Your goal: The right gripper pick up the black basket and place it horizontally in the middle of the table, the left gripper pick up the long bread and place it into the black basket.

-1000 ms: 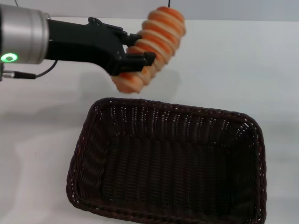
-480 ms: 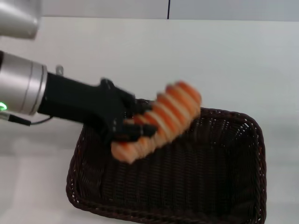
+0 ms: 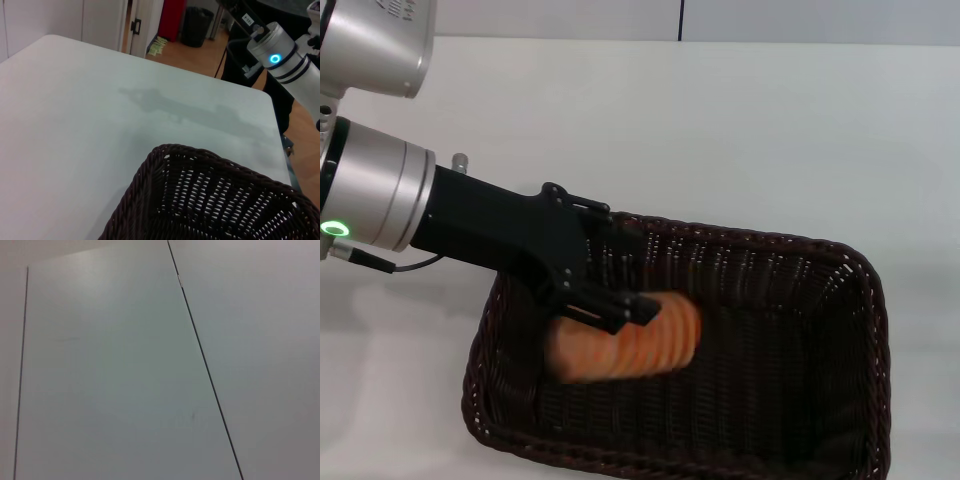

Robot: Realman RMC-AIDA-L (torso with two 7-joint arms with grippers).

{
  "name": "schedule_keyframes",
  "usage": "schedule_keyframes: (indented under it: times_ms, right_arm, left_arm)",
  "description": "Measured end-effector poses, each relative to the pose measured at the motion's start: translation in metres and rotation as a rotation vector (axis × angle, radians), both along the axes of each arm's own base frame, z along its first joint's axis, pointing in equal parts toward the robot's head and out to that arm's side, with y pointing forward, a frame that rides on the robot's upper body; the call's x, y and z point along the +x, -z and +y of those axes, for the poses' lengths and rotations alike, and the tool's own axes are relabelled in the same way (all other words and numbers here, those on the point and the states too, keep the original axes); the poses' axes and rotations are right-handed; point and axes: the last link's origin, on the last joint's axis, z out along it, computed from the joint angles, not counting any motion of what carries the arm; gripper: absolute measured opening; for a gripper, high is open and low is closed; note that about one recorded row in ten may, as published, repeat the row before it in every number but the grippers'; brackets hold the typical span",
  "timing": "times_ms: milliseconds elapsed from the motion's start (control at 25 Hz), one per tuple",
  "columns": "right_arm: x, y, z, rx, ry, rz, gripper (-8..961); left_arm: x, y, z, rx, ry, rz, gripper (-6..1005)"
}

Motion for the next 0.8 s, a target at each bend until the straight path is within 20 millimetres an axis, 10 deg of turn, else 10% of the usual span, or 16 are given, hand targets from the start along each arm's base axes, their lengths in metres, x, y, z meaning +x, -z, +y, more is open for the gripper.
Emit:
schedule_keyframes:
  times_ms: [320, 800]
  right_arm:
    - [-0.001, 0.0, 0.0, 0.0, -0.003, 0.0, 0]
    - [-0.001, 0.002, 0.0, -0.012, -0.008, -0.005, 0]
  left_arm:
    - [0.002, -0.002, 0.012, 0.075, 0.016, 0.01, 847]
    - [-0.024, -0.061, 0.113, 1.086, -0.065, 0.011, 847]
